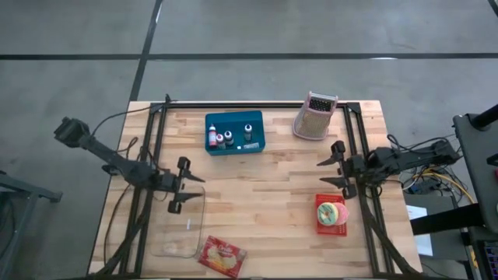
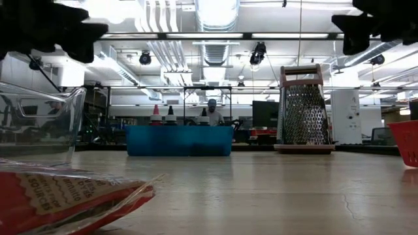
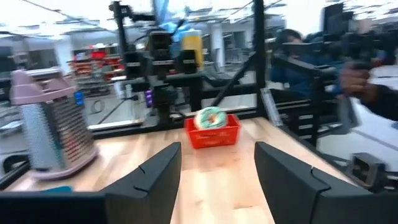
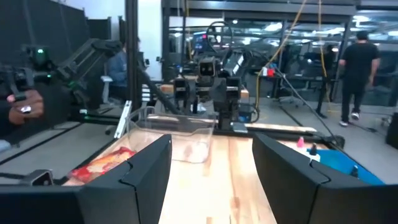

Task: Pick & Place Food Item
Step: Put the orange popcorn bag into the transparent bin

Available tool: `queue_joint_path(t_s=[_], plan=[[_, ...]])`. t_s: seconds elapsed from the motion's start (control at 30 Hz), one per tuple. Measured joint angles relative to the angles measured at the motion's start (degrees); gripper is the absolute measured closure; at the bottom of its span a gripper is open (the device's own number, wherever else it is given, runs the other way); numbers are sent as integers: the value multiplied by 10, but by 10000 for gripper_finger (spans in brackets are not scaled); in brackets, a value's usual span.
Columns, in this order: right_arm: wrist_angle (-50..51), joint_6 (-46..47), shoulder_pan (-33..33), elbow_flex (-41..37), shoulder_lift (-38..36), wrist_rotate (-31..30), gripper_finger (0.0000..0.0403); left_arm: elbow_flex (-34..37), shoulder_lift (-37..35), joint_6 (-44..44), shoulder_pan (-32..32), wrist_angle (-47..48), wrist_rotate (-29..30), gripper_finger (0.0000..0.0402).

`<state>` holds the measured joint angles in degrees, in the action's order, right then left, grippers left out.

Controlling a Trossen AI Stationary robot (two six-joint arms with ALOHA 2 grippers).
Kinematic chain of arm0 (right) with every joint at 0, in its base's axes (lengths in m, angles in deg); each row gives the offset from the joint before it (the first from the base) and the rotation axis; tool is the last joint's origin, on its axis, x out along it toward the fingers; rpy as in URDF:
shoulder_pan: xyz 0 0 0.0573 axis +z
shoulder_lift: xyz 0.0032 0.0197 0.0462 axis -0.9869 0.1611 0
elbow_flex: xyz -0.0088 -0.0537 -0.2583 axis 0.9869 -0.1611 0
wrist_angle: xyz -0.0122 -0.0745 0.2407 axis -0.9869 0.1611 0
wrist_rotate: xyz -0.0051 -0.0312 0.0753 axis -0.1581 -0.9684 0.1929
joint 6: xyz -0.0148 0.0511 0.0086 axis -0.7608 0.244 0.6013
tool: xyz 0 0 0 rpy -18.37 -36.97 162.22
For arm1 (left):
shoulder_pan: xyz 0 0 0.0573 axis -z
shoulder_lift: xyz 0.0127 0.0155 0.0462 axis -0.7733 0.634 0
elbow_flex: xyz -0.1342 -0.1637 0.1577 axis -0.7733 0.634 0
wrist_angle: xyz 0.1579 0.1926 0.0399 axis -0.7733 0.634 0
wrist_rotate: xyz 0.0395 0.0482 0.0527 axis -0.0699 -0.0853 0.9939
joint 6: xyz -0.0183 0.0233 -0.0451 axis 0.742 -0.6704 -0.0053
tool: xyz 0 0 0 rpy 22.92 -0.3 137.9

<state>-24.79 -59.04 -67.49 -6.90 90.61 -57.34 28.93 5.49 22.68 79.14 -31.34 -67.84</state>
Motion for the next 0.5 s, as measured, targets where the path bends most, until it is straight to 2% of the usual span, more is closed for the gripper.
queue_joint_path(t_s=[0.23,0.5], plan=[[1,5,0,-25,-24,-9,184,4,0,18,-52,19,-25,195],[37,26,0,-32,-27,-11,184,4,0,40,-67,49,-29,195]])
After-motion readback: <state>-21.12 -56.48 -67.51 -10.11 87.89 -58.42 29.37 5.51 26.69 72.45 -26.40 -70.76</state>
